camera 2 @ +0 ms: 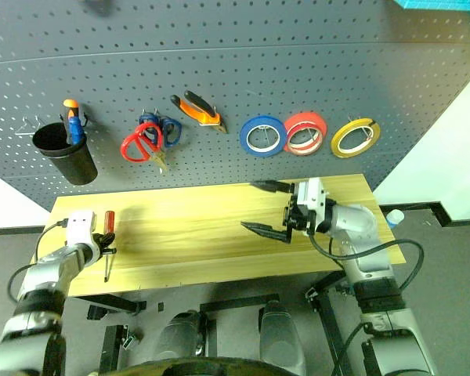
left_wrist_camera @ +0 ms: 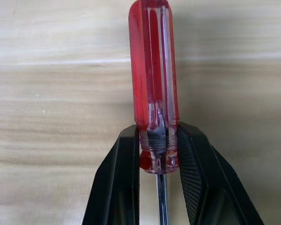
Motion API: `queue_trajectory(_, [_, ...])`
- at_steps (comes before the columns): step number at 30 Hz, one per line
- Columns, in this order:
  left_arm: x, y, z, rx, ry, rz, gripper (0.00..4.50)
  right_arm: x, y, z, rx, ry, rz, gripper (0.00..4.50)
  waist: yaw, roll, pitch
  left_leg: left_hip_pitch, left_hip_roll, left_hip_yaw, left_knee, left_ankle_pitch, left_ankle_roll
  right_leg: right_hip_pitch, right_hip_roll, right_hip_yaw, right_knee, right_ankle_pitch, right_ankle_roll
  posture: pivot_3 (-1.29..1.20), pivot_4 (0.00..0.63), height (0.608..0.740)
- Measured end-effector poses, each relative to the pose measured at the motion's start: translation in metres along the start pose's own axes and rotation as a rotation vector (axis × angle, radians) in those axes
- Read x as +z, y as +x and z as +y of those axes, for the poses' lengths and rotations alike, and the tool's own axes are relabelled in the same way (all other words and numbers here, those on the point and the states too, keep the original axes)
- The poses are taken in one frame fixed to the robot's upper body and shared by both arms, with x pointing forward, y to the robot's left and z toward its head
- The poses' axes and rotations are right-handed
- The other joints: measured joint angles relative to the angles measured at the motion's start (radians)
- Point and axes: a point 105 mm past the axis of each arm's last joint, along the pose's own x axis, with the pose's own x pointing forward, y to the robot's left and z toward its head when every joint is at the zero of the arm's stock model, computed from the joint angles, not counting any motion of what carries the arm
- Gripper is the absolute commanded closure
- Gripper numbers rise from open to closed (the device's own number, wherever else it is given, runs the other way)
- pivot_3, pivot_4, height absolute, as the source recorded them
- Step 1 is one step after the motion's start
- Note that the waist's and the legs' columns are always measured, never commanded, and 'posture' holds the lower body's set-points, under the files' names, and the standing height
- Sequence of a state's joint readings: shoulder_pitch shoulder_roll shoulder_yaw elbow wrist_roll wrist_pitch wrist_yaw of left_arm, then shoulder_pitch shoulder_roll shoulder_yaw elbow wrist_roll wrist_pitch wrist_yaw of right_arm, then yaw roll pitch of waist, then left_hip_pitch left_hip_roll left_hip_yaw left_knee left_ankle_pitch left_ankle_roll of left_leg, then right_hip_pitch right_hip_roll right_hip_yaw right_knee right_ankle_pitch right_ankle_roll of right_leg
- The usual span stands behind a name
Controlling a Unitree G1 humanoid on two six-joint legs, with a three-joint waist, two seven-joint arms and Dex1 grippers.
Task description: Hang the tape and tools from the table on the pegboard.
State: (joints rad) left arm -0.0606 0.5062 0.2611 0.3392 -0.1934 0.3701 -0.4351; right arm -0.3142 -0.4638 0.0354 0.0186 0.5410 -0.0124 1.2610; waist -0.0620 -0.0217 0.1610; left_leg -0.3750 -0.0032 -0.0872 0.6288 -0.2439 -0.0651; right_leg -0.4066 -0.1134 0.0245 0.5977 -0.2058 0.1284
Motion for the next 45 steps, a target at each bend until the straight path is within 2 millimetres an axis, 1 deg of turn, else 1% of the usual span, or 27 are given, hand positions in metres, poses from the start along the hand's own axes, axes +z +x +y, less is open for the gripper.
queue_trajectory(2, [0.01, -0.02, -0.014, -0.089, 0.063, -0.095, 3.71, 0.012, 0.002, 0.0, 0.021, 0.031, -0.04, 0.0, 0.005, 0.0, 0.0, 0.0, 0.0, 0.0, 0.0, 0.0, 0.0, 0.001, -0.001, 0.0, -0.001, -0.001, -0.001, -0.04, 0.099, 0.74])
queue_trajectory(4, [0.027, -0.041, -0.026, -0.168, 0.091, -0.2, 3.71, 0.024, 0.007, 0.001, 0.057, 0.067, -0.079, 0.0, 0.016, 0.0, 0.0, 0.0, 0.0, 0.0, 0.001, 0.0, -0.001, 0.0, -0.001, 0.0, -0.002, -0.002, -0.001, -0.03, 0.095, 0.74])
queue_trajectory(7, [0.058, -0.066, -0.031, -0.222, 0.081, -0.358, 3.71, 0.036, 0.013, 0.002, 0.097, 0.087, -0.111, 0.0, 0.022, 0.0, 0.0, -0.001, 0.0, 0.0, 0.002, -0.002, -0.003, 0.001, -0.002, -0.001, -0.003, -0.002, -0.001, -0.02, 0.087, 0.74])
queue_trajectory(8, [0.073, -0.075, -0.032, -0.235, 0.071, -0.427, 3.71, 0.038, 0.014, 0.001, 0.104, 0.088, -0.116, 0.0, 0.023, 0.0, 0.0, -0.002, 0.0, 0.0, 0.002, -0.002, -0.003, 0.001, -0.002, -0.001, -0.003, -0.002, -0.001, -0.01, 0.085, 0.74])
queue_trajectory(12, [0.153, -0.119, -0.031, -0.271, 0.03, -0.787, 3.71, 0.045, 0.019, -0.002, 0.129, 0.068, -0.127, 0.0, 0.024, 0.0, 0.0, -0.003, 0.0, 0.001, 0.001, 0.0, 0.0, 0.001, -0.002, -0.001, -0.004, -0.002, 0.0, 0.0, 0.072, 0.74])
queue_trajectory(15, [0.205, -0.15, -0.026, -0.283, 0.024, -0.998, 3.71, 0.041, 0.02, -0.006, 0.122, 0.07, -0.118, 0.0, 0.025, 0.0, -0.001, -0.002, 0.0, 0.002, 0.001, 0.0, 0.0, 0.001, -0.001, -0.001, -0.002, 0.0, -0.002, 0.01, 0.063, 0.74])
queue_trajectory(18, [0.245, -0.173, -0.025, -0.25, 0.096, -1.136, 3.71, 0.038, 0.021, -0.007, 0.118, 0.079, -0.124, 0.0, 0.024, 0.0, -0.001, -0.001, 0.0, 0.002, 0.002, 0.0, 0.0, 0.002, -0.001, -0.001, -0.002, 0.002, 0.001, 0.01, 0.057, 0.74])
queue_trajectory(20, [0.266, -0.184, -0.018, -0.179, 0.143, -1.215, 3.71, 0.037, 0.022, -0.008, 0.117, 0.078, -0.123, 0.0, 0.022, 0.0, -0.002, 0.0, 0.0, 0.002, 0.002, 0.0, 0.0, 0.003, 0.0, -0.001, -0.002, 0.002, 0.001, 0.01, 0.052, 0.74])
queue_trajectory(21, [0.272, -0.186, -0.014, -0.146, 0.157, -1.234, 3.71, 0.036, 0.022, -0.008, 0.116, 0.079, -0.123, 0.0, 0.02, 0.0, -0.003, 0.0, 0.0, 0.003, 0.002, 0.0, 0.0, 0.003, 0.0, 0.0, -0.002, 0.002, 0.001, 0.01, 0.051, 0.74])
queue_trajectory(23, [0.279, -0.181, -0.002, -0.072, 0.175, -1.252, 3.71, 0.036, 0.022, -0.008, 0.114, 0.076, -0.123, 0.0, 0.02, 0.001, -0.005, 0.001, 0.0, 0.003, 0.002, 0.0, 0.0, 0.003, 0.0, 0.0, -0.001, 0.001, 0.002, 0.0, 0.049, 0.74])
queue_trajectory(25, [0.284, -0.169, 0.011, 0.0, 0.188, -1.239, 3.71, 0.035, 0.022, -0.008, 0.113, 0.073, -0.124, 0.0, 0.02, 0.0, -0.006, 0.001, 0.0, 0.003, 0.002, 0.0, 0.0, 0.003, 0.001, 0.0, -0.001, 0.001, 0.003, 0.0, 0.047, 0.74])
queue_trajectory(27, [0.287, -0.154, 0.018, 0.042, 0.202, -1.219, 3.71, 0.035, 0.022, -0.009, 0.109, 0.07, -0.12, 0.0, 0.02, -0.001, -0.006, 0.001, 0.0, 0.003, 0.002, 0.001, 0.0, 0.003, 0.001, 0.0, -0.001, 0.001, 0.003, -0.01, 0.043, 0.74])
queue_trajectory(31, [0.292, -0.132, 0.017, 0.045, 0.244, -1.196, 3.71, 0.034, 0.022, -0.009, 0.1, 0.066, -0.115, 0.0, 0.021, -0.005, -0.009, 0.0, 0.0, 0.003, 0.002, 0.001, 0.0, 0.003, 0.001, 0.0, -0.002, 0.003, 0.002, -0.03, 0.039, 0.74])
queue_trajectory(34, [0.291, -0.118, 0.017, 0.037, 0.266, -1.181, 3.71, 0.032, 0.02, -0.009, 0.085, 0.074, -0.111, 0.0, 0.02, -0.005, -0.009, 0.0, 0.0, 0.003, 0.001, 0.001, 0.0, 0.002, 0.001, 0.0, -0.002, 0.003, 0.003, -0.04, 0.037, 0.74])
queue_trajectory(36, [0.287, -0.108, 0.018, 0.037, 0.279, -1.153, 3.71, 0.03, 0.018, -0.009, 0.071, 0.078, -0.109, 0.0, 0.018, -0.005, -0.01, 0.0, 0.0, 0.003, 0.001, 0.001, 0.0, 0.002, 0.001, 0.0, -0.002, 0.004, 0.003, -0.05, 0.035, 0.74])
queue_trajectory(38, [0.28, -0.096, 0.017, 0.022, 0.278, -1.115, 3.0, 0.029, 0.013, -0.011, 0.047, 0.081, -0.102, 0.0, 0.017, -0.005, -0.011, 0.0, 0.0, 0.003, 0.002, 0.001, 0.0, 0.002, 0.001, 0.0, -0.002, 0.004, 0.003, -0.05, 0.034, 0.74])
queue_trajectory(39, [0.276, -0.09, 0.017, 0.012, 0.265, -1.097, 2.8, 0.028, 0.011, -0.011, 0.039, 0.081, -0.099, 0.0, 0.016, -0.005, -0.011, 0.0, 0.0, 0.003, 0.002, 0.001, 0.0, 0.002, 0.001, 0.0, -0.001, 0.004, 0.004, -0.06, 0.033, 0.74])
queue_trajectory(40, [0.273, -0.087, 0.017, 0.005, 0.257, -1.084, 2.46, 0.028, 0.01, -0.012, 0.034, 0.081, -0.098, 0.0, 0.016, -0.006, -0.011, 0.0, 0.0, 0.003, 0.002, 0.001, 0.0, 0.002, 0.001, 0.0, -0.001, 0.004, 0.004, -0.06, 0.033, 0.74])
queue_trajectory(42, [0.271, -0.083, 0.018, 0.002, 0.25, -1.072, 1.77, 0.028, 0.008, -0.012, 0.025, 0.081, -0.096, 0.0, 0.016, -0.006, -0.012, 0.0, 0.0, 0.003, 0.002, 0.001, -0.001, 0.002, 0.001, 0.0, -0.001, 0.005, 0.004, -0.06, 0.035, 0.74])
queue_trajectory(45, [0.269, -0.083, 0.019, 0.009, 0.253, -1.072, 0.76, 0.025, 0.007, -0.012, 0.014, 0.085, -0.089, 0.0, 0.017, -0.006, -0.012, 0.0, 0.0, 0.003, 0.002, 0.001, -0.001, 0.003, 0.001, 0.0, -0.001, 0.005, 0.004, -0.06, 0.037, 0.74])
